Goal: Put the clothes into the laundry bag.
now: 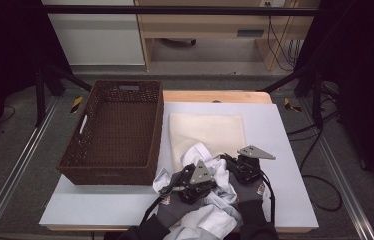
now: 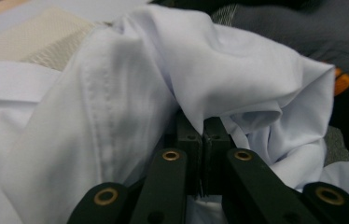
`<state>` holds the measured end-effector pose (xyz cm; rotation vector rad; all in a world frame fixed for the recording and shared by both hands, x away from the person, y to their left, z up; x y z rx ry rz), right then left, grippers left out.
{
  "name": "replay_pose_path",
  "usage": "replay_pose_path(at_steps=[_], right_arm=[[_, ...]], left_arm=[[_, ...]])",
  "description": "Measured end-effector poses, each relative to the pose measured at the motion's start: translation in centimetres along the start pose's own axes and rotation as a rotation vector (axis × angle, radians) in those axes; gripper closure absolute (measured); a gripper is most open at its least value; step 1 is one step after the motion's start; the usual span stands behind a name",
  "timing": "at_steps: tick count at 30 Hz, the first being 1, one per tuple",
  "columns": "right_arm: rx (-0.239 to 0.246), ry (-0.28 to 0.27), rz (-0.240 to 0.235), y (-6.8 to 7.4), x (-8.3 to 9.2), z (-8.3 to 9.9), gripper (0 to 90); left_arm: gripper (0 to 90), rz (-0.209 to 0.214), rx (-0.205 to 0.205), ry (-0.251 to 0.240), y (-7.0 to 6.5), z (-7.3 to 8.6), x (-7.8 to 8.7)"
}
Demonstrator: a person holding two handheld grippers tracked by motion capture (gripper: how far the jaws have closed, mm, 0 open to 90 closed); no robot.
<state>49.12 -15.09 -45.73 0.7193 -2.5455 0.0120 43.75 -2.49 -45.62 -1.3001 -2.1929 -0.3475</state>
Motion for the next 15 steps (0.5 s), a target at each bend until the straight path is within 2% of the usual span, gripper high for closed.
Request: replay_pose_path(at_steps=[3, 6, 9, 13, 15], right_arm=[[-0.001, -0.007, 0.0, 0.0, 0.0, -0.1, 87.8], [-0.003, -0.018, -0.003, 0.0, 0.2, -0.2, 87.8], [-0.004, -0.03, -0.006, 0.0, 0.5, -0.4, 87.8], [0.002, -0.032, -0.01, 0.1, 0.6, -0.5, 87.8], [0.001, -0.03, -0.014, 0.0, 0.5, -0.5, 87.7]], left_arm=[[87.4, -0.022, -0.006, 0.035, 0.1, 0.6, -1.6], [86.6, -0.036, 0.005, 0.077, 0.7, 1.1, -3.0], [84.4, -0.038, 0.012, 0.1, 1.2, 1.6, -3.8], [79.6, -0.045, 0.013, 0.076, 1.2, 1.5, -3.7], [71.5, -0.043, 0.019, 0.062, 1.1, 1.4, -3.1]])
Point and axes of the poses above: each handheld gripper's, and its own axes: x roughly backward along the jaws, z roughly out of its underside, y roughly to its left, the point moved 5 cm from there along -x, roughly forward along the jaws, and after that the axes turned 4 degrees about x, right-handed, at the moved point
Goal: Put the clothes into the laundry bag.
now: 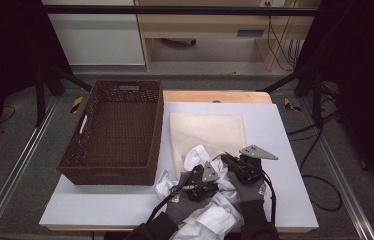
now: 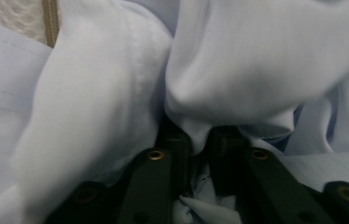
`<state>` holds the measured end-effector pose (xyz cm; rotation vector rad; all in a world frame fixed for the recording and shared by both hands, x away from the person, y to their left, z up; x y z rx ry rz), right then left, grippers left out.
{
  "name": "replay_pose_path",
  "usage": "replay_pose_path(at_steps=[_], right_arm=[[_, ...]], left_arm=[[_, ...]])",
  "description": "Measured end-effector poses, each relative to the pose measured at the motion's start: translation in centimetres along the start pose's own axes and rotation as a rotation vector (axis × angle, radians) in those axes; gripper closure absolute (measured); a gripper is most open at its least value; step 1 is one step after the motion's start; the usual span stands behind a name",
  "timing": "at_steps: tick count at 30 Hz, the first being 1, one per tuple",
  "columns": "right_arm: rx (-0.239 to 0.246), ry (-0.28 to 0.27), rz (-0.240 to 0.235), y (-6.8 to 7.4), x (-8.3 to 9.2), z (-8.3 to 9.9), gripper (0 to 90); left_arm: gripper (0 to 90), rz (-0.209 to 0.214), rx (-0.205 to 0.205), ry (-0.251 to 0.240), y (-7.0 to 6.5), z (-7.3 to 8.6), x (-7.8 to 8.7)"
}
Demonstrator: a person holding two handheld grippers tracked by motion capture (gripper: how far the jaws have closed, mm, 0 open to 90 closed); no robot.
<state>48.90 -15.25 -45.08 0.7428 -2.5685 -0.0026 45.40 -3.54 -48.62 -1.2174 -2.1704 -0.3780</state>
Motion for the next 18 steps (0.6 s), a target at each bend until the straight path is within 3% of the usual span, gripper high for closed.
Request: replay_pose_path(at_steps=[2, 6, 8, 11, 14, 18], right_arm=[[0.0, 0.001, -0.002, 0.0, 0.0, 0.0, 87.7], [0.002, 0.004, 0.002, -0.2, 0.1, 0.1, 87.7], [0.005, 0.006, 0.002, -0.2, 0.1, 0.1, 87.7], [0.003, 0.005, 0.003, -0.1, 0.1, 0.0, 87.6], [0.007, 0.007, 0.004, 0.0, 0.1, 0.0, 87.6], [0.008, 0.009, 0.002, 0.1, 0.0, 0.0, 87.7]], left_arm=[[59.7, 0.006, 0.007, -0.013, 0.0, -0.2, 0.9], [41.1, 0.004, 0.004, -0.059, 0.4, -0.7, 4.3], [35.4, -0.015, -0.008, -0.083, 0.8, -0.8, 5.8], [30.0, -0.084, -0.024, -0.115, 2.1, -0.8, 7.8], [27.6, -0.095, 0.005, -0.112, 3.2, -0.8, 8.0], [28.6, -0.116, 0.044, -0.059, 5.0, -0.2, 6.0]])
Point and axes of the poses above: each handheld gripper's, and its own axes: x roughly backward along the jaws, z roughly out of its underside, y roughly to its left, the point moved 5 cm from there along -x, roughly forward along the jaws, and after that the axes turned 4 degrees about x, right-handed, at the moved point
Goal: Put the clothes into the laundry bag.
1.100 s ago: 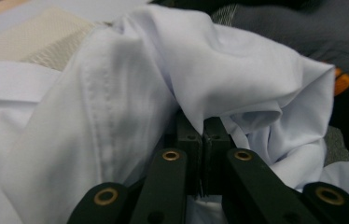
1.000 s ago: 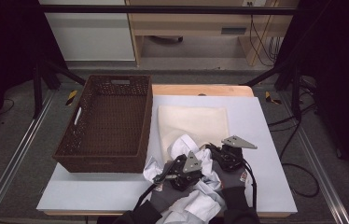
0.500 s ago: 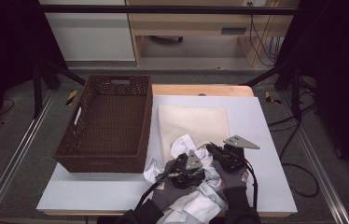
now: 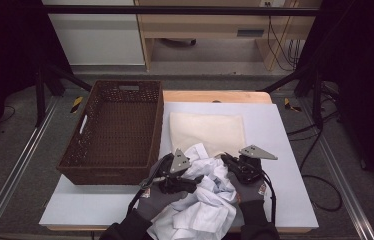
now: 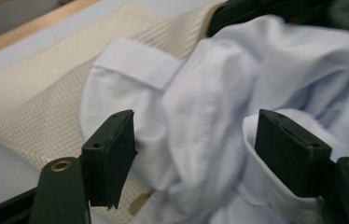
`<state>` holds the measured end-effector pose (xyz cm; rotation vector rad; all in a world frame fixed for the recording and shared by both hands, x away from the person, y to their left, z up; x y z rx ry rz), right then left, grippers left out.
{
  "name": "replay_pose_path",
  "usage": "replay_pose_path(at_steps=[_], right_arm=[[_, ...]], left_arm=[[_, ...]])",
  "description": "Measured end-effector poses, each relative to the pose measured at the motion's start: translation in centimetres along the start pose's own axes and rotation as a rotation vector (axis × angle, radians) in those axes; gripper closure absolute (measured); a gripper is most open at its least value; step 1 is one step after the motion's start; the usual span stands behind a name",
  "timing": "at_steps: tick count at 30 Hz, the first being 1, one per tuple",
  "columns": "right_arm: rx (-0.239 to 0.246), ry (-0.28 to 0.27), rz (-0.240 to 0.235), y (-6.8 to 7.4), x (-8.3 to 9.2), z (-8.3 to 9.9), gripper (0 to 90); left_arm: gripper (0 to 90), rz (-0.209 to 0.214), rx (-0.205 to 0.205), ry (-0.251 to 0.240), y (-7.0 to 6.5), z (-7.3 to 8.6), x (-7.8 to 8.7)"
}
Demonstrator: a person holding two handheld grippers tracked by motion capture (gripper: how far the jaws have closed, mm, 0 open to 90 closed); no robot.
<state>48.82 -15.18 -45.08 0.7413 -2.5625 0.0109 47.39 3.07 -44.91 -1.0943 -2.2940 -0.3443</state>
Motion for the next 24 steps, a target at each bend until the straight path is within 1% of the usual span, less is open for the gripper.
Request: replay_pose_path(at_steps=[1, 2, 4, 5, 6, 8, 9, 12, 13, 15, 16, 17, 18, 19, 20, 21, 22, 23, 24], right_arm=[[0.001, 0.0, 0.0, 0.0, 0.0, 0.0, 87.6], [0.005, 0.002, 0.001, 0.0, 0.0, 0.0, 87.6], [0.005, 0.002, 0.001, 0.0, 0.1, 0.0, 87.6], [0.001, 0.002, -0.001, 0.0, 0.0, 0.0, 87.6], [0.003, 0.002, 0.0, 0.0, 0.0, 0.0, 87.7], [0.003, 0.004, 0.003, 0.1, -0.1, 0.1, 87.7], [0.002, 0.004, 0.004, 0.1, -0.1, 0.1, 87.7], [0.0, -0.001, 0.009, 0.1, -0.1, 0.0, 87.7], [-0.001, -0.003, 0.01, 0.1, -0.1, 0.0, 87.8], [0.002, -0.002, 0.009, 0.2, -0.1, 0.1, 87.8], [0.002, -0.002, 0.009, 0.2, -0.1, 0.1, 87.8], [0.0, -0.004, 0.01, 0.2, -0.1, 0.1, 87.8], [0.0, -0.004, 0.01, 0.2, -0.1, 0.1, 87.8], [0.002, -0.01, 0.011, 0.2, -0.1, 0.1, 87.8], [0.003, -0.011, 0.01, 0.2, -0.1, 0.1, 87.8], [0.003, -0.013, 0.009, 0.2, -0.1, 0.1, 87.8], [0.003, -0.013, 0.009, 0.2, -0.1, 0.1, 87.8], [0.004, -0.022, 0.004, 0.2, 0.0, 0.0, 87.8], [0.003, -0.024, -0.001, 0.3, 0.0, -0.1, 87.8]], left_arm=[[29.6, 0.004, 0.022, 0.015, 0.4, 0.3, -0.6], [32.7, 0.031, 0.042, 0.025, 0.5, 0.5, -1.1], [48.3, 0.058, 0.066, 0.032, 0.6, 0.8, -1.5], [56.9, 0.073, 0.063, 0.035, 0.4, 0.9, -1.5], [65.8, 0.075, 0.062, 0.033, 0.2, 1.0, -1.4], [77.2, 0.078, 0.062, 0.023, -0.4, 0.8, -0.9], [80.5, 0.088, 0.06, 0.009, -0.8, 0.6, -0.6], [82.9, 0.127, 0.027, -0.03, -2.7, 0.0, 0.1], [83.0, 0.148, 0.005, -0.036, -4.0, -0.3, 0.1], [83.0, 0.161, -0.017, -0.034, -5.1, -0.5, -0.3], [83.0, 0.161, -0.017, -0.034, -5.1, -0.5, -0.3], [82.9, 0.163, -0.033, -0.018, -5.7, -0.5, -1.2], [82.8, 0.163, -0.033, -0.018, -5.7, -0.5, -1.2], [82.4, 0.158, -0.033, 0.005, -5.8, -0.4, -2.4], [82.1, 0.158, -0.025, 0.015, -5.7, -0.3, -3.0], [81.6, 0.157, -0.022, 0.03, -5.6, -0.2, -3.6], [81.0, 0.157, -0.022, 0.03, -5.6, -0.2, -3.6], [80.3, 0.136, -0.029, 0.054, -5.2, 0.2, -4.7], [79.3, 0.126, -0.03, 0.064, -5.0, 0.4, -5.3]])
Point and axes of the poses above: each handheld gripper's, and its own axes: x roughly backward along the jaws, z roughly out of its underside, y roughly to its left, the point moved 5 cm from there along -x, roughly forward along the jaws, and after that the axes turned 4 degrees about x, right-handed, at the moved point
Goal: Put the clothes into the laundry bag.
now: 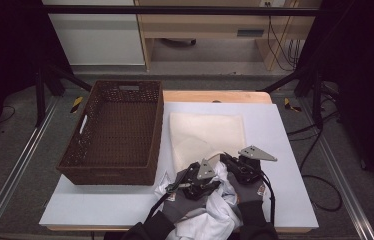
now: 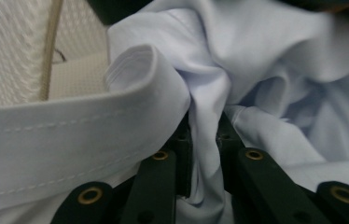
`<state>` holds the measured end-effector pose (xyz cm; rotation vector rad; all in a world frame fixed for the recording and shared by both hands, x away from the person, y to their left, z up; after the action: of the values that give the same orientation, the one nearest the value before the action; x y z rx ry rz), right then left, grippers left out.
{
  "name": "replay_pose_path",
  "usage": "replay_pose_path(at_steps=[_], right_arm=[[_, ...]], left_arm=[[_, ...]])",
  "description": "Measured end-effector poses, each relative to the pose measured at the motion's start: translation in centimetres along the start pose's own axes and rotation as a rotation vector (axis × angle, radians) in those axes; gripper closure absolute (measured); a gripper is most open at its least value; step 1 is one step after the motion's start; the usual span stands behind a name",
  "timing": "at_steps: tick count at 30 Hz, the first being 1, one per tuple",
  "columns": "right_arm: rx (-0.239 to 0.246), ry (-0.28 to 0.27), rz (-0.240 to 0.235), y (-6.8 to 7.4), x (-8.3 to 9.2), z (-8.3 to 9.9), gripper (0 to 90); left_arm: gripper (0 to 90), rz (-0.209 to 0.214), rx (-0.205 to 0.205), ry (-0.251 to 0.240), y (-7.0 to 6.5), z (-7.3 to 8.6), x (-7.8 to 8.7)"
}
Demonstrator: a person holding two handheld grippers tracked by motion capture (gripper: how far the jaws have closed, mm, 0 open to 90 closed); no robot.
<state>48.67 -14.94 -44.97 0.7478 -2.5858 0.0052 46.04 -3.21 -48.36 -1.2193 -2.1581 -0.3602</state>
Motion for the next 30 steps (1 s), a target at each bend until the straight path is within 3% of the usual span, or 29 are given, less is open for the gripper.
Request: replay_pose_path(at_steps=[3, 6, 8, 14, 17, 19, 23, 26, 30], right_arm=[[0.004, -0.011, -0.004, 0.1, 0.3, -0.3, 87.8], [0.005, -0.015, -0.006, 0.1, 0.5, -0.4, 87.8], [0.002, -0.013, -0.008, 0.1, 0.5, -0.4, 87.8], [0.002, -0.005, -0.008, 0.0, 0.3, -0.3, 87.7], [0.001, -0.002, -0.008, -0.1, 0.4, -0.2, 87.6], [0.0, -0.002, -0.008, -0.1, 0.4, -0.2, 87.6], [0.002, 0.002, -0.006, -0.1, 0.3, -0.2, 87.7], [0.002, 0.005, -0.008, 0.0, 0.3, -0.2, 87.6], [0.003, 0.006, -0.007, 0.0, 0.3, -0.2, 87.6]], left_arm=[[75.1, -0.029, 0.008, 0.006, 0.8, 0.7, -1.2], [71.2, -0.033, 0.029, -0.008, 1.1, 0.8, -1.1], [60.0, -0.051, 0.028, -0.009, 1.3, 0.8, -1.0], [41.7, -0.028, 0.055, -0.036, 1.3, 0.2, 1.1], [35.2, -0.009, 0.024, -0.054, 0.7, -0.1, 3.7], [30.5, -0.02, 0.0, -0.065, 0.5, 0.0, 5.1], [28.4, -0.024, -0.009, -0.059, 0.1, 1.1, 6.8], [31.9, -0.015, -0.002, -0.044, -0.2, 2.0, 6.6], [41.9, -0.053, 0.009, -0.038, 0.0, 3.0, 5.2]])
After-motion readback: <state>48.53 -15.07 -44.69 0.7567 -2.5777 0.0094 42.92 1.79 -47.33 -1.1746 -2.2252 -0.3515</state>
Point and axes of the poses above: each handheld gripper's, and its own axes: x roughly backward along the jaws, z roughly out of its underside, y roughly to its left, the point moved 5 cm from there along -x, roughly forward along the jaws, and after that the axes turned 4 degrees about x, right-handed, at the moved point
